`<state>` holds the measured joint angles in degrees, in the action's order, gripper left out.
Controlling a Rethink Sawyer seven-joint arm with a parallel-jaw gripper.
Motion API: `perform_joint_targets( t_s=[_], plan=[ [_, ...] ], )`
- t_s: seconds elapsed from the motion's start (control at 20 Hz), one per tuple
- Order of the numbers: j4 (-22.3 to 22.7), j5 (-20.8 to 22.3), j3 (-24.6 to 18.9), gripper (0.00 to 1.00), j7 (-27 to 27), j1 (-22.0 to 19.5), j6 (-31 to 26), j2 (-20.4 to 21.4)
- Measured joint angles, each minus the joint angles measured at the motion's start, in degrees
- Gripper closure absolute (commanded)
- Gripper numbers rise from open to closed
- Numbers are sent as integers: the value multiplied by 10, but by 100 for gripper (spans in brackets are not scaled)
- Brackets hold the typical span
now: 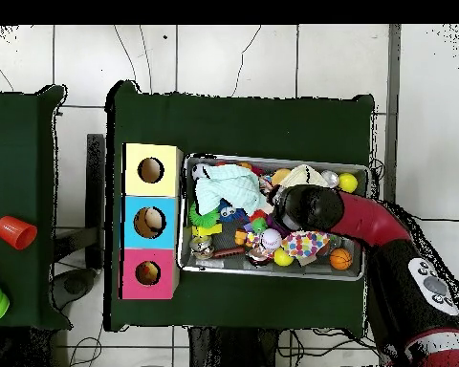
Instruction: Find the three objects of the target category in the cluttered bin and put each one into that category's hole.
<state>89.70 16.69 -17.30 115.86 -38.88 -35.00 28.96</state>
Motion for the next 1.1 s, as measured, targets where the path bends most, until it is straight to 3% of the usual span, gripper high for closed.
perform_joint_targets(
  t_s=[0.5,0.9,1.1],
  plan=[
    [-9,35,-9,0,0,-25,3,-31],
    [-77,60,-31,0,0,-29,-18,-77],
    [-122,72,-49,0,0,-27,-75,-96]
  ],
)
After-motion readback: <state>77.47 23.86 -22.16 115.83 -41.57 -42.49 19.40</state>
